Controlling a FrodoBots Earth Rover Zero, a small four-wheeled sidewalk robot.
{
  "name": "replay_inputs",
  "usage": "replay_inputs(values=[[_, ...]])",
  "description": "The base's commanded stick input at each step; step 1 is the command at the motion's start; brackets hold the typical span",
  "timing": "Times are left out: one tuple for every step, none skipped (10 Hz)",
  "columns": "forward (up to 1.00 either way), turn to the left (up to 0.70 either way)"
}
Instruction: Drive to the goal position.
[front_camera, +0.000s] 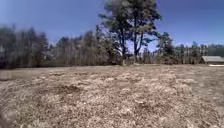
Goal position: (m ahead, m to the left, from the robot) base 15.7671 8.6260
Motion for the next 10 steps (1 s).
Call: replay_inputs(values=[[0.70, 0.00], [0.70, 0.00], [0.70, 0.04], [0.70, 0.20], [0.70, 0.30], [0.70, 0.34], [0.70, 0.08], [0.70, 0.00], [0.70, 0.00], [0.70, 0.00]])
